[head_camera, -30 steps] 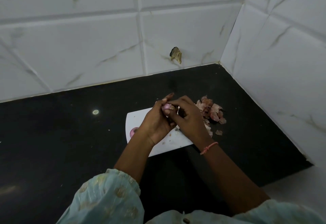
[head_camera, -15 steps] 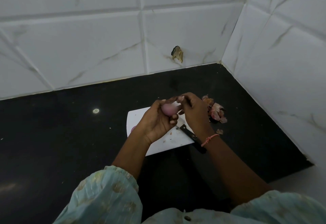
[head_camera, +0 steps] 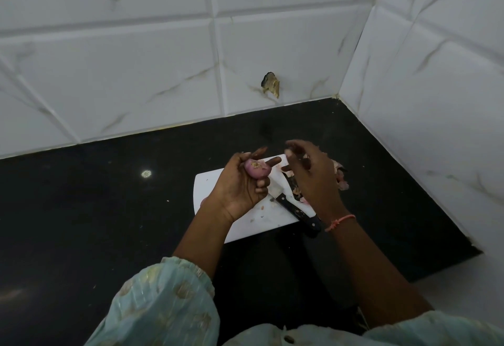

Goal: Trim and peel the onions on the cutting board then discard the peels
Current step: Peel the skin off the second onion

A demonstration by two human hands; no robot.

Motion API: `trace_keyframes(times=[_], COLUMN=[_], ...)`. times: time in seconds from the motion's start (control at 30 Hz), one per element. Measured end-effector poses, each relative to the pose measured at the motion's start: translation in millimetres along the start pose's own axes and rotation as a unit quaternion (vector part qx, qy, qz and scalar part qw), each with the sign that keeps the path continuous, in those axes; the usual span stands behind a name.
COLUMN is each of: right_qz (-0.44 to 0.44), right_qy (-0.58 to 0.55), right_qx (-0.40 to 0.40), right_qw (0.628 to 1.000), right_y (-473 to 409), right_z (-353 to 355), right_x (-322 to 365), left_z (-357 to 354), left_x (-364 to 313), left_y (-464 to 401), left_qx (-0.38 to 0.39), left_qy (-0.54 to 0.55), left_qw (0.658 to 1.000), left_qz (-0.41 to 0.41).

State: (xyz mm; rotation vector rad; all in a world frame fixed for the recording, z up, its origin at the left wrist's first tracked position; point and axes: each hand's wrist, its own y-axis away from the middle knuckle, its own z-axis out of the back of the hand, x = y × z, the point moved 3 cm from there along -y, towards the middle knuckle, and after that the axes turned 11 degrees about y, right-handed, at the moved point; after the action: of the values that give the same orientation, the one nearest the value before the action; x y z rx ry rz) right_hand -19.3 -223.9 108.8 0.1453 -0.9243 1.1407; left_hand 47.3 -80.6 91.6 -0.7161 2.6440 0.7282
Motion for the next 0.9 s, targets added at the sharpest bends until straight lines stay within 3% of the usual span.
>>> trace_keyframes(times=[0.13,0.33,0.43,0.57,0.73,0.87,0.9], right_qz=[0.066,-0.028,-0.065,-0.144,-0.183,-0.17,-0.165], right_qy=[-0.052,-0.154,-0.14,-0.089,0.025,0.049,0.06], right_qx=[0.053,0.034,0.012,-0.097,-0.011,-0.079,-0.065], right_qw=[0.995,0.987,0.988,0.981,0.983,0.981,0.982], right_y=[7.6,1.4,1.4,-2.0,-5.8,-0.7,-1.3], right_z=[-15.4,-22.5,-21.7,-6.6,2.3,7.2,8.6], right_x=[25.7,16.8,14.1,-4.0,-41.0,-42.7,-42.4], left_z=[-3.4,-2.7,-2.5,0.6,2.7,2.1,1.8], left_x=[4.4,7.4,10.3,7.7,5.3,6.9,6.9], left_y=[1.0,4.4,5.3,4.8,3.7,5.0,5.0], left_qx=[-0.001,-0.011,-0.011,0.001,0.026,0.035,0.034], left_qy=[0.0,-0.043,-0.007,0.038,0.063,0.07,0.069], left_qw=[1.0,0.999,0.999,0.999,0.997,0.996,0.997], left_qz=[0.006,0.015,0.031,0.032,0.031,0.03,0.025])
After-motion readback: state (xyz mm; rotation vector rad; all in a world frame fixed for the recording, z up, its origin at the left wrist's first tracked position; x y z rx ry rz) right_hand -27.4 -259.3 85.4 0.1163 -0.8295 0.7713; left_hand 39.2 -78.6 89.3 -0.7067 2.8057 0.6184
